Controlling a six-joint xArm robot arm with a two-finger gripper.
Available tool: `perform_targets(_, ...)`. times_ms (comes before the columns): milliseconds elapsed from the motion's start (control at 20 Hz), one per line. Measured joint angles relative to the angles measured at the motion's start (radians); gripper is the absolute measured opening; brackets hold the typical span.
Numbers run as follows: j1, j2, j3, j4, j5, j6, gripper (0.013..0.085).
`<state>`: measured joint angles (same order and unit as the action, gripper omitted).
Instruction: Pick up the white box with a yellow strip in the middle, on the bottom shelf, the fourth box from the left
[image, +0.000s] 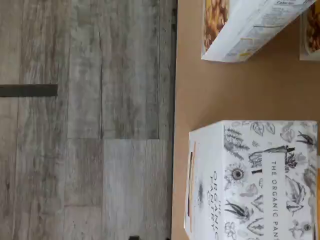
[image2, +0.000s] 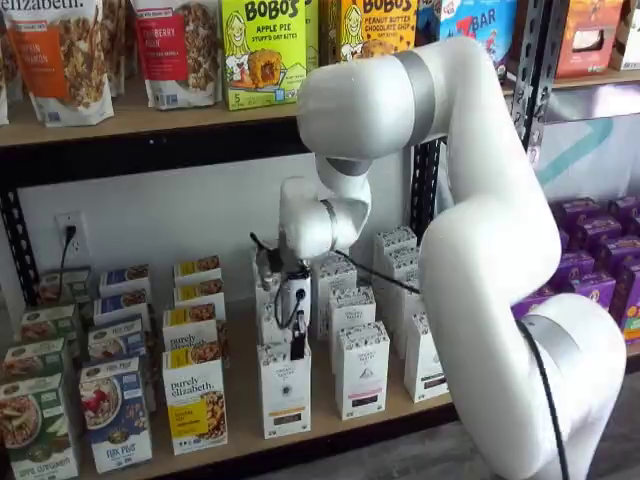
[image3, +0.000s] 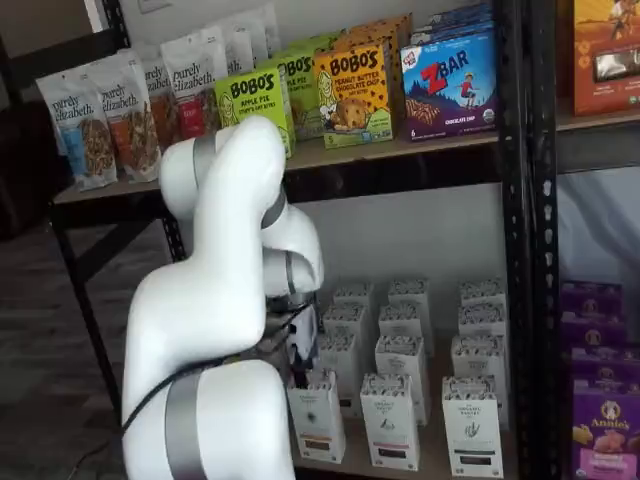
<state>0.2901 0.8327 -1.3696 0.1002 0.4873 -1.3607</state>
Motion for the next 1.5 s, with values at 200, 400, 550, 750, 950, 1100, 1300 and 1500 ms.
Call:
perform_targets(200,0.003,0.011,-0.035,-0.009,0.032,0.012,0.085)
perform_targets(400,0.006,0.024,-0.07,-0.013,0.066,0.02,0.085)
perform_targets(550,0.007,0.042,-0.096,-0.036,0.085,0.04,0.085)
perform_targets(750,0.006,0.075,-0.131,-0.038,0.1,0.042,0.085)
perform_targets(950,0.004,0.126,-0.18,-0.038,0.098,0.039,0.085)
perform_targets(1100,0.001,0.158,-0.21,-0.031,0.083,0.03,0.085)
perform_targets(1300,-0.003,0.205,-0.263,-0.046,0.088,0.039,0.085)
perform_targets(1500,-0.007,0.239,-0.3,-0.051,0.098,0.04,0.085)
